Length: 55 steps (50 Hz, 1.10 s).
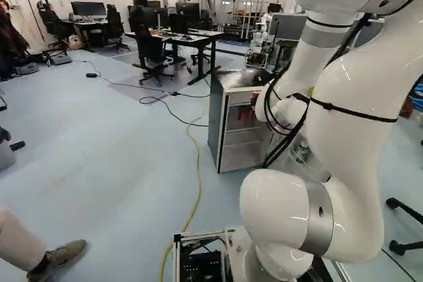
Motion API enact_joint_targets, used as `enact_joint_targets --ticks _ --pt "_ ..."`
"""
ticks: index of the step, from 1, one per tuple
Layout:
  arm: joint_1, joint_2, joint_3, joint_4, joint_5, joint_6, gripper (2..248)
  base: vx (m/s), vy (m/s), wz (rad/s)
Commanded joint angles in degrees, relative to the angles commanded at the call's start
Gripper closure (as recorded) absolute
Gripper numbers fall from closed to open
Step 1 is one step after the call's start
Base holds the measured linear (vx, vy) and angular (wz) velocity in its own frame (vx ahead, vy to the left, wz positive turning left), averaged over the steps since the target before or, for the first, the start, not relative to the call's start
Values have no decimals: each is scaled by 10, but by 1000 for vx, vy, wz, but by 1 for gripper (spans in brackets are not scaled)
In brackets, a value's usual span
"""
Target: Grab a drink from the fridge
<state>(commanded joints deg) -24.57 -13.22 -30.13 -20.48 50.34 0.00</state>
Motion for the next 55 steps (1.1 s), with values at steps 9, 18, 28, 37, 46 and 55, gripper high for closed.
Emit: enact_joint_targets --ticks 9,18,28,37,46,55 --pt "3 7 -7 7 -13 0 161 0 0 0" --pt "5 13 -14 15 -24 0 161 0 0 0" --pt "8 20 -22 26 -36 0 161 0 0 0" --pt "11 26 -30 37 -47 0 161 0 0 0" --pt "13 31 -38 48 -57 0 161 0 0 0" --pt "16 35 -46 59 -67 0 161 0 0 0"
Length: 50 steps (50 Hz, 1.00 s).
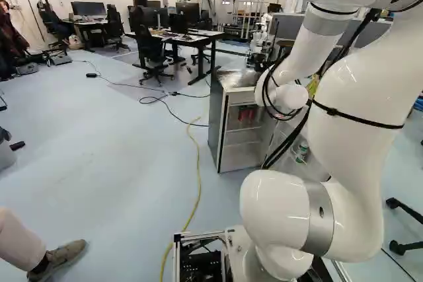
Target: Grab a drink from the fridge
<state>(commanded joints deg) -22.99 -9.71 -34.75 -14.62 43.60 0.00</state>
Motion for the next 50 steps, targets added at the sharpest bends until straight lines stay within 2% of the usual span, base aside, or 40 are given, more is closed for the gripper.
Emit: enact_joint_targets --ticks 26,50 --pt "8 5 -31 31 -28 0 161 0 0 0" --pt "16 -23 -67 49 -40 0 161 0 0 0"
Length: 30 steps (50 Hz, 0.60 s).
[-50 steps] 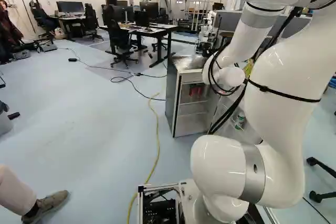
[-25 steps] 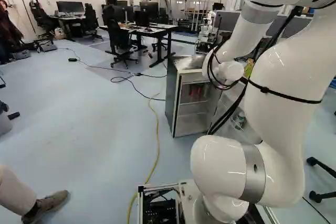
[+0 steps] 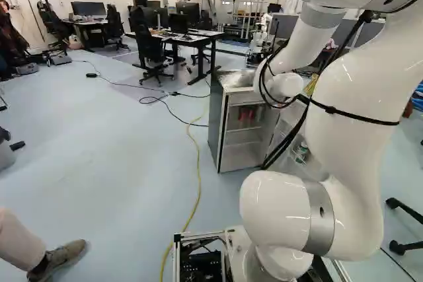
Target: Grab a drink from the fridge
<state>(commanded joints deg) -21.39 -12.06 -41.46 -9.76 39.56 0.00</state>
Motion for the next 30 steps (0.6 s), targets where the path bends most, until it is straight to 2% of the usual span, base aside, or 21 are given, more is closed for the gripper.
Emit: enact_joint_targets --ticks 30 --pt "9 -40 -46 1 0 0 161 0 0 0"
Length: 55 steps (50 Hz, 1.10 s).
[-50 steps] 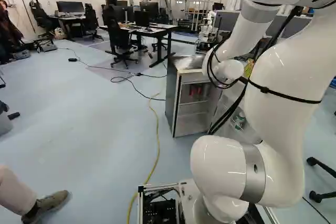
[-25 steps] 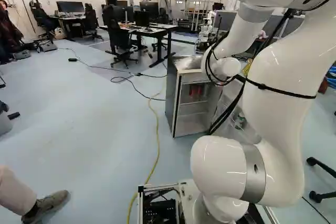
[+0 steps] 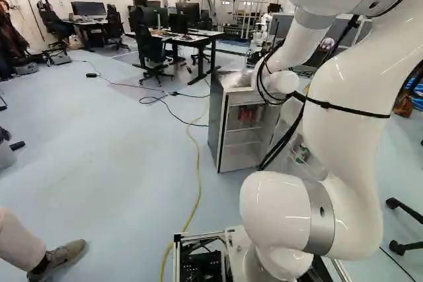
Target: Grab a drink from the fridge
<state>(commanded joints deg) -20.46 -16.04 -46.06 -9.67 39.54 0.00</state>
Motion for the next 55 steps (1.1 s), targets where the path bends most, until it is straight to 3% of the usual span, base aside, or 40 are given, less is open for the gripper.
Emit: enact_joint_targets --ticks 55 --pt "19 -72 -87 0 0 0 161 0 0 0"
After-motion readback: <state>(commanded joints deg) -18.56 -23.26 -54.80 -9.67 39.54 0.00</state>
